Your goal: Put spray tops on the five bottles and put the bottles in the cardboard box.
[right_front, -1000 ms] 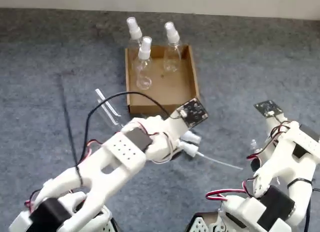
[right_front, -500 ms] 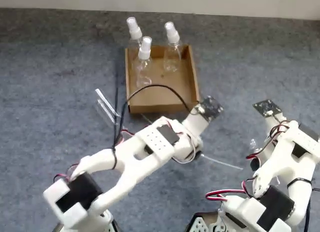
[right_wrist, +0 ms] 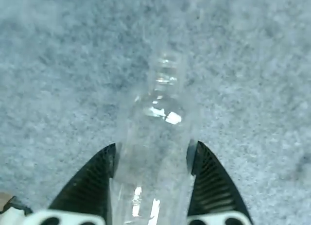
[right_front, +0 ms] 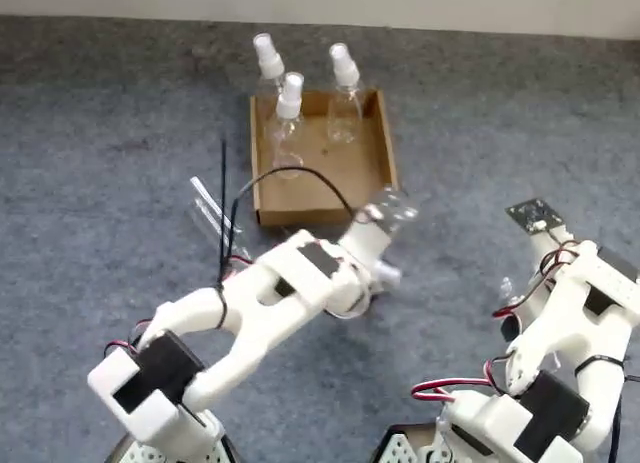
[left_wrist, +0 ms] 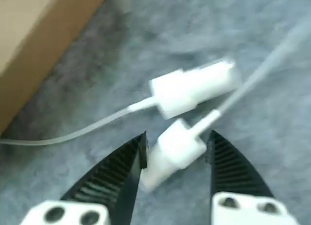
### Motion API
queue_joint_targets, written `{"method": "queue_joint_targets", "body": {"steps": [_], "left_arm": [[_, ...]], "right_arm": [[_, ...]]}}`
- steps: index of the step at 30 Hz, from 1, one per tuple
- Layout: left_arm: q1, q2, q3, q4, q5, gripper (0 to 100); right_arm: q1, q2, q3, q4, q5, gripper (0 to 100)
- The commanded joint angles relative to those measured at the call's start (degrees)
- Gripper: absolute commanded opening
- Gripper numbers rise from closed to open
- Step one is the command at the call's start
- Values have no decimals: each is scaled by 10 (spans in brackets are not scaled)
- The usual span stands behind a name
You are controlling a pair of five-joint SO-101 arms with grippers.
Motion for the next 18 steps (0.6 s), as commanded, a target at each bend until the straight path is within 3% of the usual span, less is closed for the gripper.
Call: {"method": "queue_joint_targets", "body": {"steps": [1, 5, 9, 13, 18], "left_arm": [[-58, -12, 3, 49, -12, 120], [-101, -83, 15, 135, -76, 116], [-145, -215, 36, 216, -84, 115], [-189, -360, 67, 313, -149, 115], [-332, -516, 109, 345, -163, 114]], "right_arm": [[-3, -4, -2, -8, 6, 7], [-3, -3, -2, -8, 6, 7], [-6, -3, -2, -5, 6, 7], [-3, -3, -2, -5, 6, 7], [-3, -3, -1, -5, 6, 7]]}}
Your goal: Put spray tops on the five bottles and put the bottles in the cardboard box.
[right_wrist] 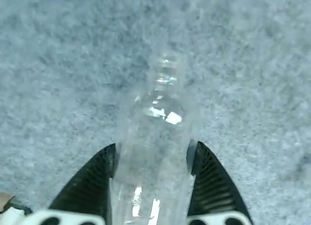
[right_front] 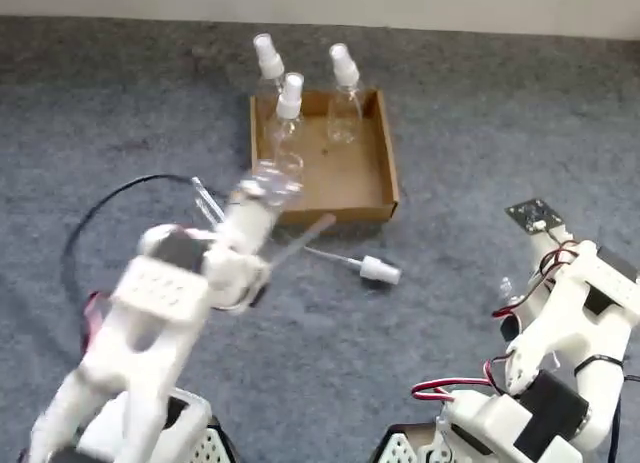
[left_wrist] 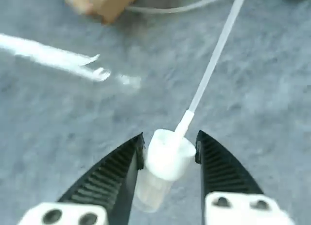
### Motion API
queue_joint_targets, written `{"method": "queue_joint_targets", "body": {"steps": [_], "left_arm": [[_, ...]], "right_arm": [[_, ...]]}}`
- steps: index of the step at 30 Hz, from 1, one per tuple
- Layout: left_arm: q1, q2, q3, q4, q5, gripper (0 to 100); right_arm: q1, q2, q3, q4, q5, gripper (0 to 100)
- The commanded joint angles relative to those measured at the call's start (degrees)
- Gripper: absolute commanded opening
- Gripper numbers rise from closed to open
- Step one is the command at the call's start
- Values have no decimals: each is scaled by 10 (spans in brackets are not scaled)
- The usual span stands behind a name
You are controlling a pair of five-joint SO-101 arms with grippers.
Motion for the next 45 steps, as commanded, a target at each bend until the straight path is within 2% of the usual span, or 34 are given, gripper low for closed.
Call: {"method": "queue_joint_targets", "body": {"steps": [1, 5, 8, 9, 12, 13, 15, 19, 20, 22, 26, 30, 32, 34, 39, 42, 45], "left_arm": [[-114, -110, 18, 10, -5, 114], [-189, -109, 58, -53, -4, 114], [-207, -62, 76, -88, -26, 114], [-202, -40, 74, -89, -77, 114], [-156, 36, 61, -74, -356, 115], [-155, 58, 58, -61, -446, 115], [-164, 98, 50, -43, -576, 115], [-205, 146, 19, -36, -768, 120], [-216, 153, 9, -37, -798, 120], [-233, 165, -16, -40, -807, 149], [-269, 167, -80, -39, -734, 264], [-300, 168, -131, -40, -725, 248], [-306, 168, -148, -40, -686, 239], [-308, 168, -166, -35, -558, 203], [-342, 173, -122, -39, -84, 100], [-338, 173, -78, -39, 84, 130], [-321, 173, -50, -39, 186, 228]], "right_arm": [[-5, -4, 2, -5, 6, 7], [-16, -8, 21, -5, 6, 7], [-16, -8, 22, -7, 6, 7], [-15, -8, 22, -7, 6, 7], [-15, -7, 22, -7, 6, 7], [-15, -7, 22, -7, 6, 7], [-15, -8, 22, -7, 6, 7], [-15, -8, 22, -7, 6, 7], [-15, -8, 22, -7, 6, 7], [-15, -8, 22, -7, 6, 7], [-15, -8, 22, -7, 7, 7], [-15, -8, 22, -7, 7, 7], [-15, -8, 22, -7, 7, 7], [-15, -8, 22, -7, 7, 7], [-19, -8, 22, -7, 7, 7], [-20, -8, 22, -7, 7, 7], [-15, -8, 22, -7, 9, 7]]}}
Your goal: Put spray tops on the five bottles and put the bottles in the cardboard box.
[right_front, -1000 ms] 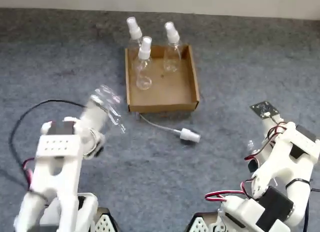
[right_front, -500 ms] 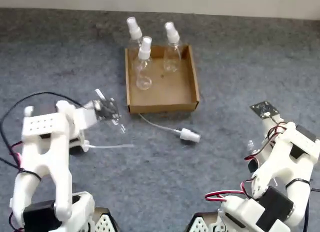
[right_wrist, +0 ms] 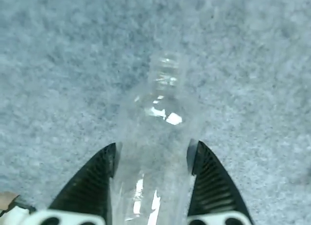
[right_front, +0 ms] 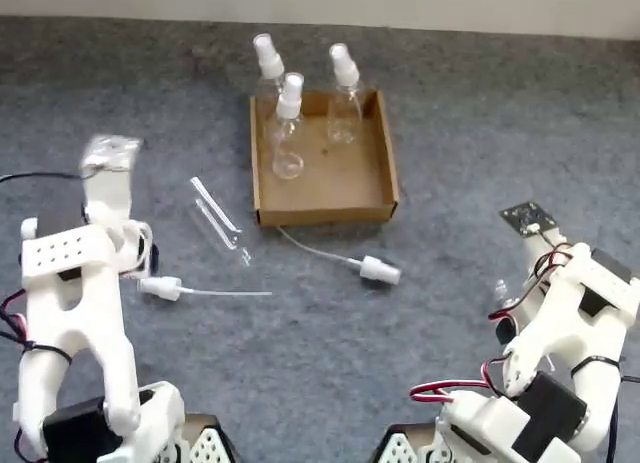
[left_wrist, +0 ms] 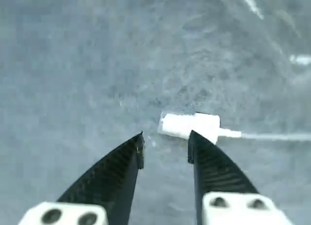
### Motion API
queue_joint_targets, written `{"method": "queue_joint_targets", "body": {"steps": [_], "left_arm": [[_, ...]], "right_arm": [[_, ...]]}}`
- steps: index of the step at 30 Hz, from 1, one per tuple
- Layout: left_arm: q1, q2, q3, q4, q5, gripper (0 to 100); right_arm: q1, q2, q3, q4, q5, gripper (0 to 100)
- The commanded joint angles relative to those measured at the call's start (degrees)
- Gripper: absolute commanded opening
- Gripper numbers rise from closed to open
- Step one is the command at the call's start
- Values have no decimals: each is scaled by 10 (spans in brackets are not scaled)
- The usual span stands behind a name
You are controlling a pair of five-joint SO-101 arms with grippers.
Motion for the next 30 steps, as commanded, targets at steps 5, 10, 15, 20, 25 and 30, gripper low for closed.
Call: {"method": "queue_joint_targets", "body": {"steps": [5, 10, 15, 20, 25, 30], "left_arm": [[58, 4, 53, -1, 185, 290], [82, 4, 96, -50, 207, 257], [80, 4, 157, -188, 240, 223], [82, 4, 167, -232, 257, 216], [82, 4, 160, -241, 144, 216], [78, 5, 125, -239, 6, 170]], "right_arm": [[-7, -7, 1, -4, 8, 7], [-11, -7, 2, -2, 7, 7], [-7, -7, 2, -1, 7, 7], [-7, -6, 2, -1, 7, 7], [-7, -6, 2, 0, 7, 7], [-7, -6, 3, 0, 7, 7]]}}
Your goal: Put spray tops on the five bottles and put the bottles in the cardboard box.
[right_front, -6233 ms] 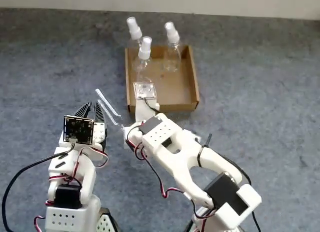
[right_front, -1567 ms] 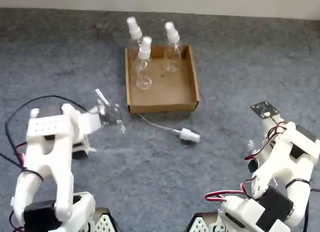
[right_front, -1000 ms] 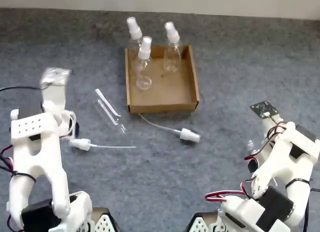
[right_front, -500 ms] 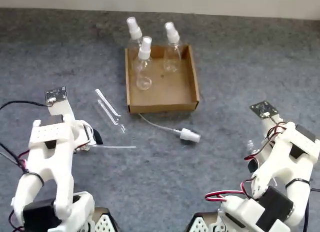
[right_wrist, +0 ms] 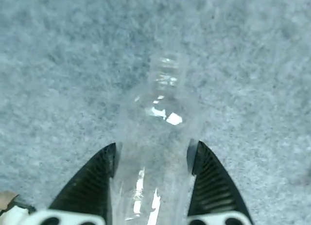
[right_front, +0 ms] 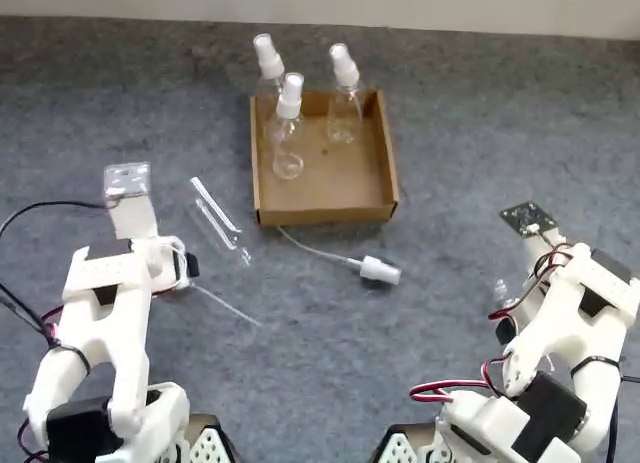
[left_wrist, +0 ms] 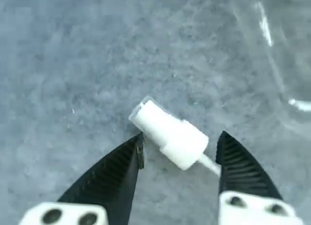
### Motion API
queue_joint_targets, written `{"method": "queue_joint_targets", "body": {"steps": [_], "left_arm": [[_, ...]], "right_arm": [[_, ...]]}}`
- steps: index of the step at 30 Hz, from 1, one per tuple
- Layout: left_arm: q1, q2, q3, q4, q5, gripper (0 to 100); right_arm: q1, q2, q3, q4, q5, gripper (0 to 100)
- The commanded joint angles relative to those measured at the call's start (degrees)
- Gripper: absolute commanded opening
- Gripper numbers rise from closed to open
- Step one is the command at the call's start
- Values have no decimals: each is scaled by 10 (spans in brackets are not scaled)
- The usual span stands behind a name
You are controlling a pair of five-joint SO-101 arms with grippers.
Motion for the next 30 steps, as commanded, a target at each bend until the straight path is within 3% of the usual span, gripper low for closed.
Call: {"method": "queue_joint_targets", "body": {"steps": [1, 10, 15, 22, 30], "left_arm": [[9, 0, -38, -7, -44, 164], [10, -1, -68, -7, 183, 213], [15, 0, -42, -8, 264, 211], [23, 0, -4, -11, 203, 197], [30, 0, -3, -7, 131, 14]], "right_arm": [[-7, -6, 2, 0, 4, 7], [-7, -5, 2, 0, 4, 7], [2, -3, 2, 0, 6, 7], [-1, -7, 2, 0, 7, 7], [2, -7, 1, 0, 8, 7]]}}
